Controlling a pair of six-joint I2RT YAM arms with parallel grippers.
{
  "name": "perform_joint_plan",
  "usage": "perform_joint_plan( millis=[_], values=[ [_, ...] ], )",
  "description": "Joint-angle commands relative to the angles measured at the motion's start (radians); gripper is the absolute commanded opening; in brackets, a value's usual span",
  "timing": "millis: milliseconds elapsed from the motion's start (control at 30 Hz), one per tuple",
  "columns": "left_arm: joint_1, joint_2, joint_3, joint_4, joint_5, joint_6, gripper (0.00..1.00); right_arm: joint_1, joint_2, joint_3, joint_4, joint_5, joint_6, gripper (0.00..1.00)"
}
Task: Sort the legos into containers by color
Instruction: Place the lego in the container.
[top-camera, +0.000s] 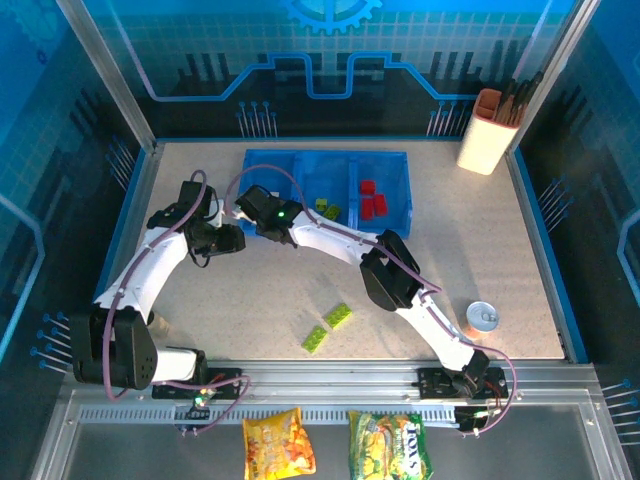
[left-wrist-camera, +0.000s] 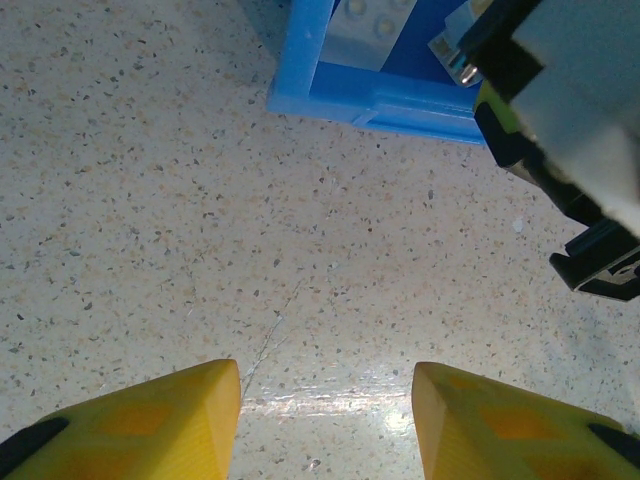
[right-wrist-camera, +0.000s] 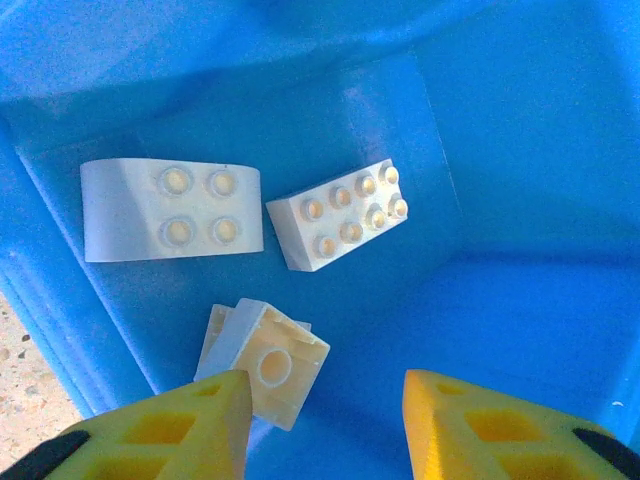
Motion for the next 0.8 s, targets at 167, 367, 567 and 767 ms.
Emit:
perform_joint_plan(
  millis=[167, 367, 567, 767],
  values=[
    [0.003, 0.003, 0.002, 0.000, 0.027, 0.017, 0.50, 0.033, -0.112, -0.046, -0.079, 0.030, 0.096, 0.45],
    [0.004, 0.003, 0.002, -0.003, 0.024, 0.019, 0.50, 0.046, -0.174, -0.093, -0.160, -0.005, 0.216, 0.46],
    [0.005, 0.005, 0.003, -0.004, 0.021, 0.022, 0.50, 0.046, -0.250, -0.153, -0.261, -0.110, 0.419, 0.46],
    [0.006, 0.009, 0.005, -0.006, 0.020, 0.023, 0.50, 0.046, -0.308, -0.200, -0.370, -0.198, 0.652, 0.45]
  ],
)
